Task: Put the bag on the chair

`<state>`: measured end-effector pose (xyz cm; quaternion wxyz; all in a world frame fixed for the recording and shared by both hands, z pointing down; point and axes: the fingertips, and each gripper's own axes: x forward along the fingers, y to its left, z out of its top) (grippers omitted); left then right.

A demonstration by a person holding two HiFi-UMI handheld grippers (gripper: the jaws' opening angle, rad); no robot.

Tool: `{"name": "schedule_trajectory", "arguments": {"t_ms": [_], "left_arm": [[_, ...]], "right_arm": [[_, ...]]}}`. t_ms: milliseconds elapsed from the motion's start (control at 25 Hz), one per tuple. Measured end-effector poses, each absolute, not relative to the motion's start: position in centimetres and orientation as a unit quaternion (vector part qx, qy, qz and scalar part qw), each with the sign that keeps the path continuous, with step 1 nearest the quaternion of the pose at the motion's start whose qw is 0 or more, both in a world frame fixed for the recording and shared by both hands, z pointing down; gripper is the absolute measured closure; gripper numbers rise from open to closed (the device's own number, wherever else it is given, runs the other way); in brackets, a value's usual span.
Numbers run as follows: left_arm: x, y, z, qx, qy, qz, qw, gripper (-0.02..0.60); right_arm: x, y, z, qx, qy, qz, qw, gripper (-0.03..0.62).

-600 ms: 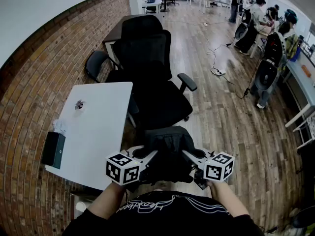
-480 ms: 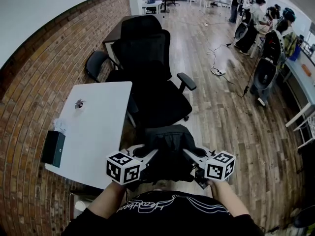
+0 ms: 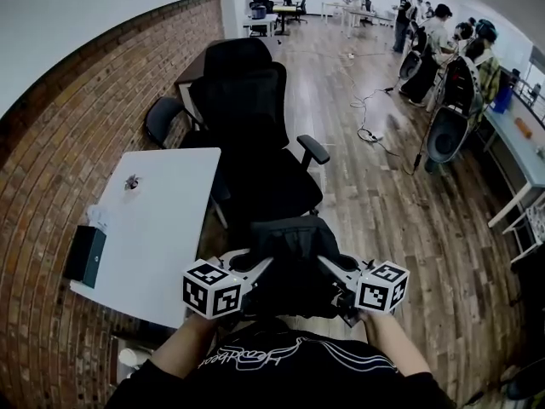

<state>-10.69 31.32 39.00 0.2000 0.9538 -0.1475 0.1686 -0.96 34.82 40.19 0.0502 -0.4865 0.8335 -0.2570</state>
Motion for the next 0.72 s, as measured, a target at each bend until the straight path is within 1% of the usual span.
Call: {"name": "schedule_trajectory", "arguments": {"t_ms": [360, 720], "left_arm": [[-8.7, 27.8, 40.8, 0.952, -0.142, 0.167, 0.215, 0.511], [-4.6, 18.9, 42.0, 0.948, -0.131, 0.174, 0.230, 0.511]], "right_arm": [[1.1, 31.4, 41.8, -0.488, 0.830, -0.268, 0.044, 0.562], [5.2, 22.5, 42.8, -0.492, 0.824, -0.277, 0.035, 0.562]]}}
